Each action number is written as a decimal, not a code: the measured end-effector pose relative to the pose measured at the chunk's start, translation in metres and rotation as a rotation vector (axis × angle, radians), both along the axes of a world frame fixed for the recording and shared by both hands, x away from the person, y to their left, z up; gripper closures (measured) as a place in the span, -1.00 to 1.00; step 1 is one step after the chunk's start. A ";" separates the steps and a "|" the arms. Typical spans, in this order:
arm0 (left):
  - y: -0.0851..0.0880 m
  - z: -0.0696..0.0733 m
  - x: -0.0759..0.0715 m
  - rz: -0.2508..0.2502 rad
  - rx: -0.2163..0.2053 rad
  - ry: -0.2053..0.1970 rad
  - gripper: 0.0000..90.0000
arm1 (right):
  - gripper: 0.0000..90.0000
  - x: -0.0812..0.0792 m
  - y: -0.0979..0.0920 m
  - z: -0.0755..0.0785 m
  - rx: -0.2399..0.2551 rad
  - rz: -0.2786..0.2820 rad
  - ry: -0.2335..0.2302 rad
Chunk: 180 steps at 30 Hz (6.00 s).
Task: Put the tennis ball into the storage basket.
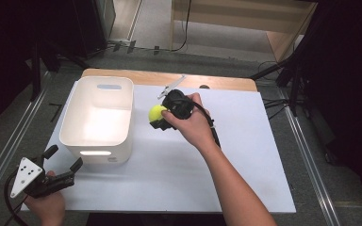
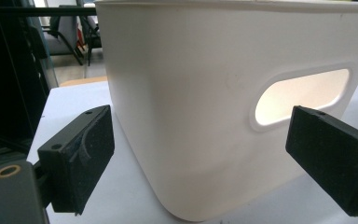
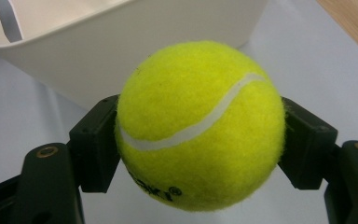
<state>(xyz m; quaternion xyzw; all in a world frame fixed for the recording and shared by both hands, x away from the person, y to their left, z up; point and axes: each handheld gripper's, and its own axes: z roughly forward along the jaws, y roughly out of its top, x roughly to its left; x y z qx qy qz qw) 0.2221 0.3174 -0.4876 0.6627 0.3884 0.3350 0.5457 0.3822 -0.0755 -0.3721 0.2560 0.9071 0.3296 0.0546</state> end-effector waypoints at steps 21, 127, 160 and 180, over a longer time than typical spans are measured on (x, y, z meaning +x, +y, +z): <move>0.002 0.000 0.000 -0.009 -0.004 0.005 -0.83 | -0.46 0.003 0.030 0.016 0.020 0.065 -0.016; 0.001 0.000 0.001 -0.011 -0.005 0.012 -0.83 | -1.00 -0.031 -0.014 -0.018 0.091 -0.047 -0.147; 0.000 0.000 0.002 -0.010 0.008 0.016 -0.83 | -1.00 -0.067 -0.107 -0.065 0.152 -0.227 -0.146; 0.000 0.000 0.001 -0.009 0.012 0.013 -0.83 | -1.00 -0.094 -0.155 -0.086 0.209 -0.319 -0.168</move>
